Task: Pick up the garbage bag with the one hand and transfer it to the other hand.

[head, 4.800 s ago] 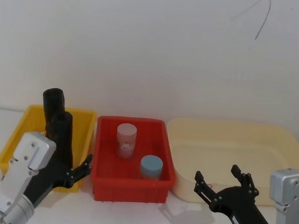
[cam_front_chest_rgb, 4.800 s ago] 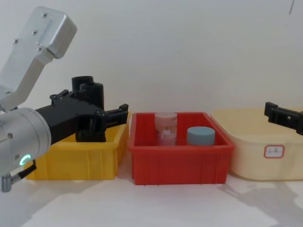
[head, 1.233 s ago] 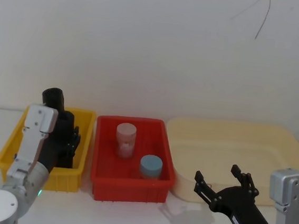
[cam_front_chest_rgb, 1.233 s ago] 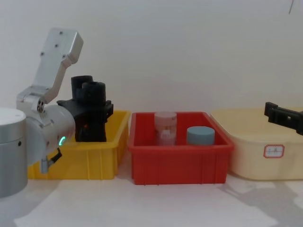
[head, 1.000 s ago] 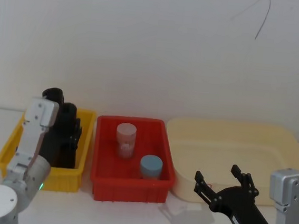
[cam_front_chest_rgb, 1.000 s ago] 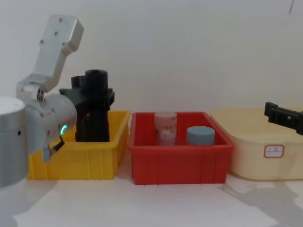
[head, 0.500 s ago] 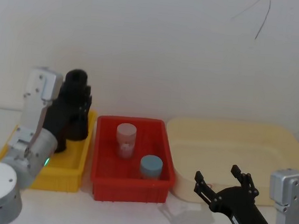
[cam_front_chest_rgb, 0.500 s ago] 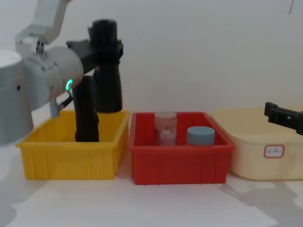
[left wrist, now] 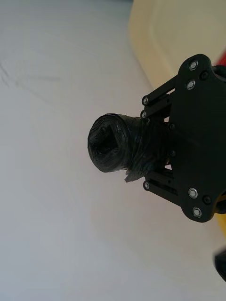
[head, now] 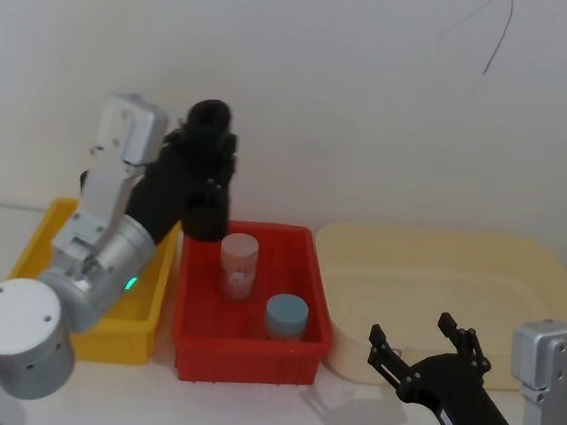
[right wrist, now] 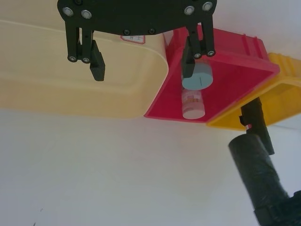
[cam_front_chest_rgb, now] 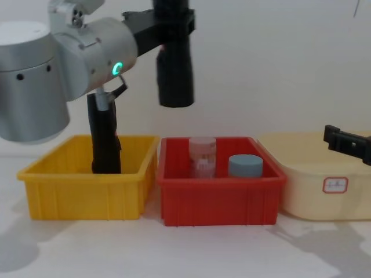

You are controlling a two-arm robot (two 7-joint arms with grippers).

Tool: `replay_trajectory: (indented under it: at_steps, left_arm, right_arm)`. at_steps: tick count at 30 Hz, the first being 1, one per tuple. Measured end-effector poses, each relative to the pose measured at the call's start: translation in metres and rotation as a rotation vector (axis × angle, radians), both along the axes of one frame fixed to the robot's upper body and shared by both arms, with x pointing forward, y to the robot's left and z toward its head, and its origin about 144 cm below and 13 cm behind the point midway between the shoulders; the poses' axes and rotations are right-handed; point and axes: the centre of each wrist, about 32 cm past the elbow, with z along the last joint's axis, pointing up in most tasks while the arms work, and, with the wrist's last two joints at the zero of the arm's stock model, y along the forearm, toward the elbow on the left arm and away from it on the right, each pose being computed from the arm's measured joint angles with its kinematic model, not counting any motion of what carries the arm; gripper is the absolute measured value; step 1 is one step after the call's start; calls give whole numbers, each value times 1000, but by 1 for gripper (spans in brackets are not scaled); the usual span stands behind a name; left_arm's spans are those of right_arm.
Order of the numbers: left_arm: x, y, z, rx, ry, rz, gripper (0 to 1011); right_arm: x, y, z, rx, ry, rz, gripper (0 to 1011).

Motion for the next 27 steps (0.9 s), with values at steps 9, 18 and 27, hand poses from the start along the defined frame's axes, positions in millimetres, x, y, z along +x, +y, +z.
replay_trajectory:
  at_steps: [9, 18, 27]
  left_arm:
    - [0, -26, 3, 13, -8, -138, 370]
    - [3, -60, -2, 29, 15, -264, 370]
    - [6, -87, -12, 53, 51, -322, 370]
  right_arm:
    - [0, 0, 0, 0, 0, 0, 1001]
    - [0, 0, 0, 0, 0, 0, 1002]
    - [0, 0, 0, 0, 0, 0, 1001]
